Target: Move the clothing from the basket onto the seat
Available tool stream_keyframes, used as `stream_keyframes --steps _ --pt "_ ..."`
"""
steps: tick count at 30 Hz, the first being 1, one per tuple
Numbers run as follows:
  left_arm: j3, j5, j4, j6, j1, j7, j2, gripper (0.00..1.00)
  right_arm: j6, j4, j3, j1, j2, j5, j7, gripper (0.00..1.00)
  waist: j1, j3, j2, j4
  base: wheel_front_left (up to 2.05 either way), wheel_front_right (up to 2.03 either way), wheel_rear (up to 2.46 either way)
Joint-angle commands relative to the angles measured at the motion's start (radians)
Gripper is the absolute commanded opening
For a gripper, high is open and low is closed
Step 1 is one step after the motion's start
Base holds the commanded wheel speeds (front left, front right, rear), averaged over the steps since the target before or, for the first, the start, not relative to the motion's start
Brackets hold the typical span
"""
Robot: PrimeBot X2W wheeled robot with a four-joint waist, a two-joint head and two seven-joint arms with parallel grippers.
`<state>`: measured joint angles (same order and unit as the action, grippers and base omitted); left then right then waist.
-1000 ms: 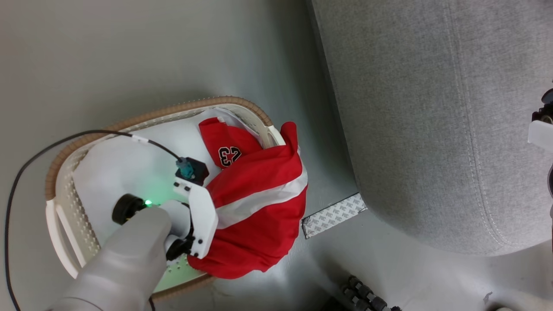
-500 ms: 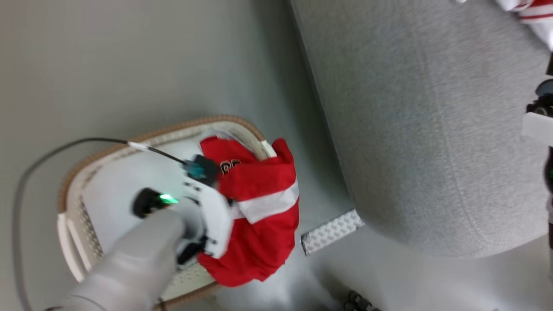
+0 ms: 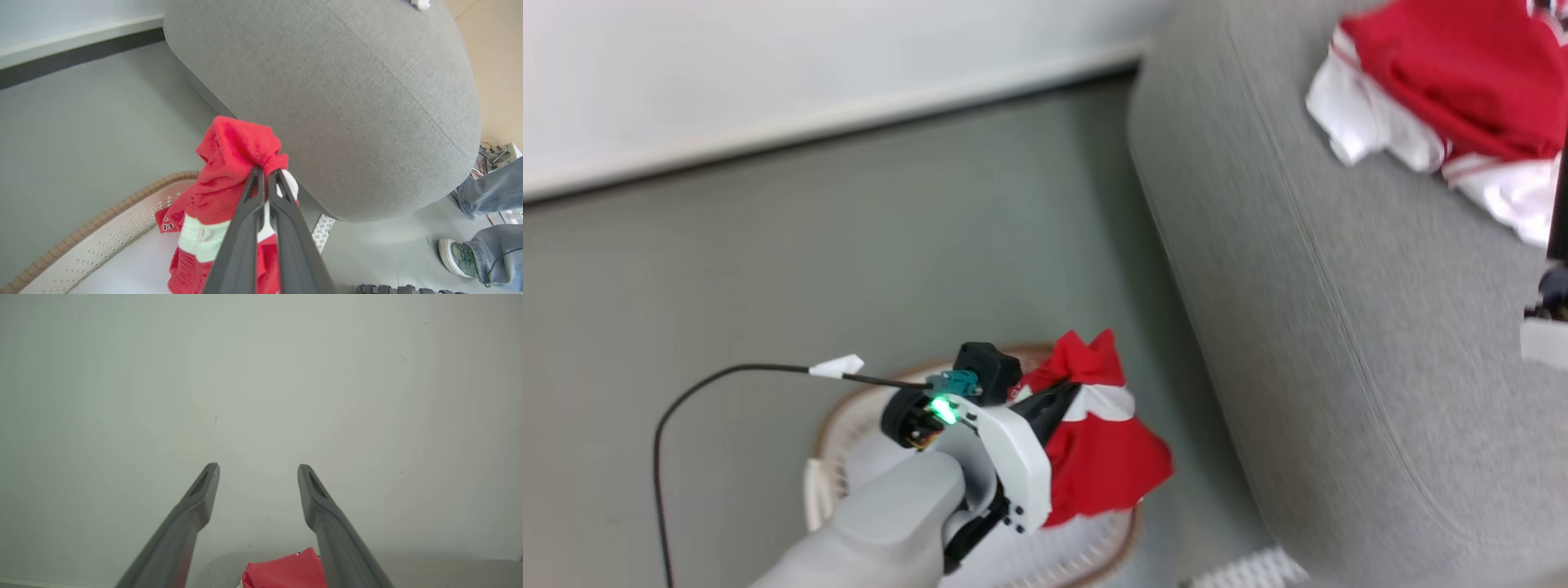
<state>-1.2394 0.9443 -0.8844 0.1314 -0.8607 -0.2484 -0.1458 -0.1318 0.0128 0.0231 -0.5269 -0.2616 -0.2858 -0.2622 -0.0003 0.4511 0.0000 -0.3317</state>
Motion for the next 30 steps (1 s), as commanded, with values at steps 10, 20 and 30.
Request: stream_keyframes --steps 10,20,30 --pt "0.187 -0.143 0.227 -0.033 0.105 -0.017 -0.019 0.00 0.002 0.047 -0.011 0.162 -0.029 -0.045 -0.001 1.00 0.0003 -0.355 0.0000 0.211 0.00 0.00 0.00" --pt "0.301 -0.233 0.428 -0.069 0.114 -0.017 -0.064 0.00 0.002 0.076 -0.060 0.304 0.015 -0.088 -0.001 1.00 0.0003 -0.470 0.0000 0.284 0.00 0.00 0.00" --pt "0.339 -0.229 0.539 -0.103 0.085 -0.006 -0.101 0.00 0.002 0.075 -0.179 0.352 0.028 -0.126 -0.001 1.00 0.0003 -0.497 0.0000 0.307 0.00 0.00 0.00"
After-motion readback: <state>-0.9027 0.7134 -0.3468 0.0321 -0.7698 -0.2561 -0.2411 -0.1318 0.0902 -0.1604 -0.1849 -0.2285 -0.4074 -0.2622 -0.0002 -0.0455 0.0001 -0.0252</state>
